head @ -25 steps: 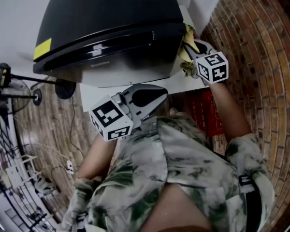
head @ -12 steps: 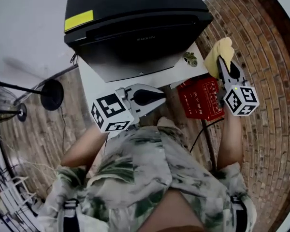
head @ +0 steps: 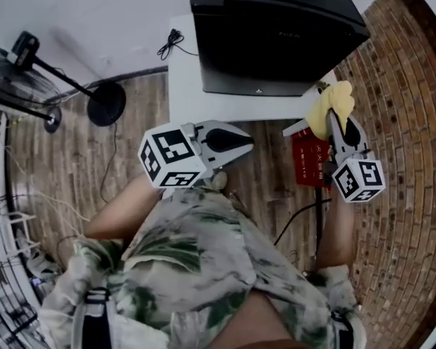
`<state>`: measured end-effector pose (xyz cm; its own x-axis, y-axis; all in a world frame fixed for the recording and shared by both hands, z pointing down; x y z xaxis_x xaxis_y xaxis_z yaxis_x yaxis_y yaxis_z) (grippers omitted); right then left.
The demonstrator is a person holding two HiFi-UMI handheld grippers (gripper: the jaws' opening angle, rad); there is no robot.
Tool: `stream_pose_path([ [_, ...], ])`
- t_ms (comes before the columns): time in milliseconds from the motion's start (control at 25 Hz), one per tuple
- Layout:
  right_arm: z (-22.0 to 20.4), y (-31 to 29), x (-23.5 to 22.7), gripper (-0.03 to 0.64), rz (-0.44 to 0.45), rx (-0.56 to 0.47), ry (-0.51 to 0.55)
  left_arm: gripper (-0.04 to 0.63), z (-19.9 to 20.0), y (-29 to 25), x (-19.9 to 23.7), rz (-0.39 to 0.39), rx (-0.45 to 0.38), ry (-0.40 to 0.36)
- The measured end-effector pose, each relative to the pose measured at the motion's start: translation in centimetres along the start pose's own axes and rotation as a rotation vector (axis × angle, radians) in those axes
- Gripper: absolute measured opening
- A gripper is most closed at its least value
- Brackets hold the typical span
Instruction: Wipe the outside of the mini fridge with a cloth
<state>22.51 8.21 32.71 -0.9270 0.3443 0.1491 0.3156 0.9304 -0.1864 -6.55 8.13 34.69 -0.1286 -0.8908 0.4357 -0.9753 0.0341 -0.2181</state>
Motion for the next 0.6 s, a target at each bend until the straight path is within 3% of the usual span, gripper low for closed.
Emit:
stream_pose_path([
  [280, 2.7, -3.1, 10.9, 0.097, 0.074, -0.034, 0.036, 0.028, -3.6, 9.1, 0.3, 0.007, -0.007, 0.030],
  [400, 5.6, -5.7, 15.1, 0.097, 0.051, -0.043, 0.109, 0.028, -4.0, 13.7, 2.6, -0.030, -0.026, 0.002],
  [600, 12.0, -12.6, 22.1, 0.097, -0.034, -0.101, 0.133, 0.028, -3.0, 23.5, 7.4, -0.077, -0.004, -0.071],
])
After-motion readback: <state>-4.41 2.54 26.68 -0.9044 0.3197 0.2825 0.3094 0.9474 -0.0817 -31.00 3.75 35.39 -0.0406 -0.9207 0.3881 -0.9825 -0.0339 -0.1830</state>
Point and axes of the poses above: the fingertips, and each gripper's own axes: y backward along the fingers, x to its left, z out of its top, the point moved 8 cm from there along y, backward along the fingers, and after that the axes turned 8 degrees about y, right-handed, at the moved point
